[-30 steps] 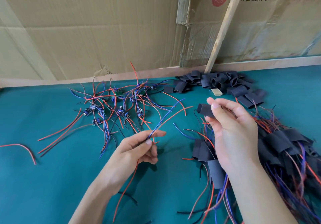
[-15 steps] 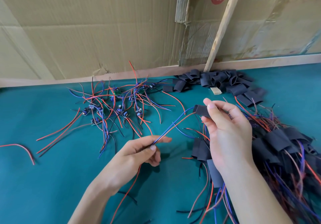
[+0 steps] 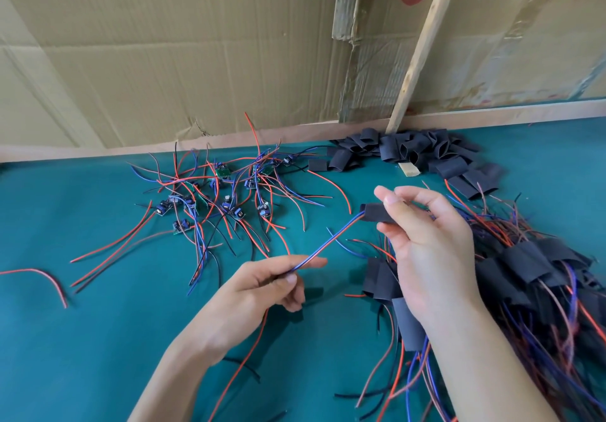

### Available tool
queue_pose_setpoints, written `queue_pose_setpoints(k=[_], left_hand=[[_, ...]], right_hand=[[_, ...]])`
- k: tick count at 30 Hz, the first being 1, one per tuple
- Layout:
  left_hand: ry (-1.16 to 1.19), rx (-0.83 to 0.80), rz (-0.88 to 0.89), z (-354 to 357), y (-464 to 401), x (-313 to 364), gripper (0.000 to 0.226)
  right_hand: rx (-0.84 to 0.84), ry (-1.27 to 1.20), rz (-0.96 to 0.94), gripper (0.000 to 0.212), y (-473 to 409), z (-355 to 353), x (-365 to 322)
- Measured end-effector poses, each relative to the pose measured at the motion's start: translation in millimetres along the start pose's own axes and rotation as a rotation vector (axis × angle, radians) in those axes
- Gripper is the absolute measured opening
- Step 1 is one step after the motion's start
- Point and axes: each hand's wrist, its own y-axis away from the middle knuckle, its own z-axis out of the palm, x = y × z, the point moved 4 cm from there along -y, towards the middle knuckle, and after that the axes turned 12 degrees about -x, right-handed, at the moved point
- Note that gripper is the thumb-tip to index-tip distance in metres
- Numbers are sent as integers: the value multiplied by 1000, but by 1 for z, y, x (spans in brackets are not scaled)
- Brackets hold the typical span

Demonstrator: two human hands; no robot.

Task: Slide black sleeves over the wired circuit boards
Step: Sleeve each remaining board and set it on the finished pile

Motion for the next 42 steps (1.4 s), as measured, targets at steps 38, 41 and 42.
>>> queue_pose_setpoints(k=[38, 41, 42], left_hand=[[199, 259, 67, -11, 3, 0, 33], [171, 257, 58, -9, 2, -1, 34], [166, 259, 58, -9, 2, -1, 34]], right_hand=[[-151, 75, 84, 53, 19, 35, 42], [-176, 97, 65, 54, 21, 39, 43], [-187, 111, 61, 55, 22, 40, 44]])
